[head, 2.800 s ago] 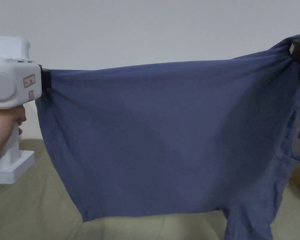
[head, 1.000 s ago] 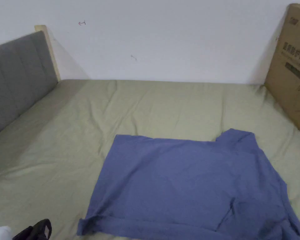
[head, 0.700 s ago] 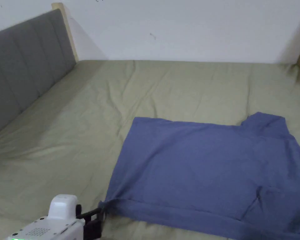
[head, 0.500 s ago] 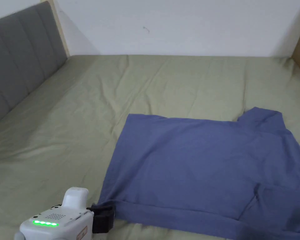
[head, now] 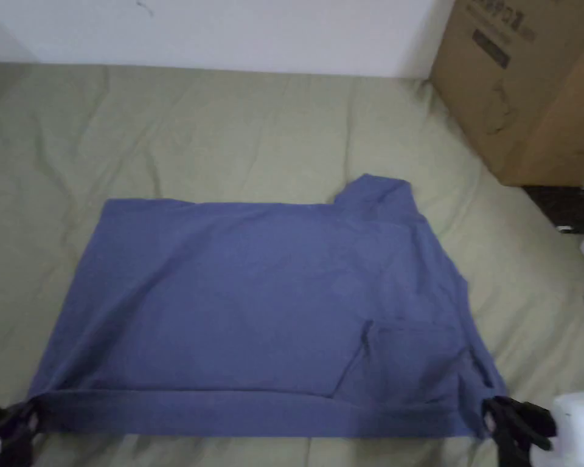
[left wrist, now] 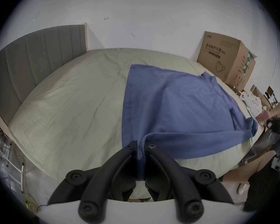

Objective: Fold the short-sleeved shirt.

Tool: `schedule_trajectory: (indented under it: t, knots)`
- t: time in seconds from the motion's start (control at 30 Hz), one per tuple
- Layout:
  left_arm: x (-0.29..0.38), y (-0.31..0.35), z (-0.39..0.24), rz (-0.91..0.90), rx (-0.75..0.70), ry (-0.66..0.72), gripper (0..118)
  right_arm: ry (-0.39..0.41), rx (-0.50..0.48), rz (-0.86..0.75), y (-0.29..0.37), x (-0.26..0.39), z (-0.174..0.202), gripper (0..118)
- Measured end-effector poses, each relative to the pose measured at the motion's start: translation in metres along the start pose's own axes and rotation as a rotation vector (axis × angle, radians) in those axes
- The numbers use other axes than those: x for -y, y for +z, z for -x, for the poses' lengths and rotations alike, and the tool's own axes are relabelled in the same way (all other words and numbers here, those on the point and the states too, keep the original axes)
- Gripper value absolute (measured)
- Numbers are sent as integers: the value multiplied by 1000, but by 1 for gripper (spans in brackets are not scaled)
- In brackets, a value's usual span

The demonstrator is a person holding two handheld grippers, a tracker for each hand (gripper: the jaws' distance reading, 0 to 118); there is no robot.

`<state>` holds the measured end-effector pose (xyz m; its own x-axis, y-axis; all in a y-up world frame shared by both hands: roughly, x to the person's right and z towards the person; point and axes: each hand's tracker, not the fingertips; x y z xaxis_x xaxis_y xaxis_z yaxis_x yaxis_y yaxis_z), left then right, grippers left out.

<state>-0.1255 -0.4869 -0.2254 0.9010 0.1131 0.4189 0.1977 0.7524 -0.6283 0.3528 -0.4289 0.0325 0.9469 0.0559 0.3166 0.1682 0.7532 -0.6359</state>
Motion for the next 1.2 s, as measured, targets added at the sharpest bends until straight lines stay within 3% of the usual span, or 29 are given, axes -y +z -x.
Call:
schedule_trajectory:
  t: [0.03, 0.1, 0.13, 0.27, 0.3, 0.37, 0.6, 0.7, 0.8, 0.97, 1.03, 1.13, 1.2]
  knots:
    - [-3, 1, -2, -9, 3, -1, 8, -5, -2, 37, -12, -1, -7, 28]
    - [-6, 5, -7, -11, 3, -16, 8, -27, -3, 123, -38, -1, -18, 99]
    - [-7, 3, -9, -10, 2, -24, 8, -29, -8, 135, -49, -1, -23, 106]
    - [-4, -5, -3, 9, 1, -20, 8, 23, -12, 183, -80, -5, -24, 102]
    - [-5, -6, -3, 14, -5, -21, 8, 17, -20, 180, -83, -6, -25, 83]
    - [-4, -3, -2, 15, -7, -22, 8, -11, -36, 162, -88, -1, -29, 6]
    - [-27, 17, -10, -5, 23, -5, 8, -52, -59, 80, -53, -5, -33, 4]
    - [-56, 18, -8, -23, 33, -7, 8, -92, -57, 20, -34, -32, -43, 4]
    - [-96, 7, -13, -37, 56, -5, 8, -83, -72, 18, -42, -73, -56, 4]
    - [-167, -63, -12, 46, 56, -54, 8, -46, -105, 115, -107, -144, -72, 4]
    - [-165, -121, 25, 111, 70, -61, 8, -28, -90, 200, -148, -162, -73, 4]
    - [-178, -165, 20, 206, 27, -70, 8, -54, -56, 299, -205, -168, -74, 4]
    - [-178, -189, 19, 245, 12, -69, 8, -30, -30, 336, -240, -163, -76, 4]
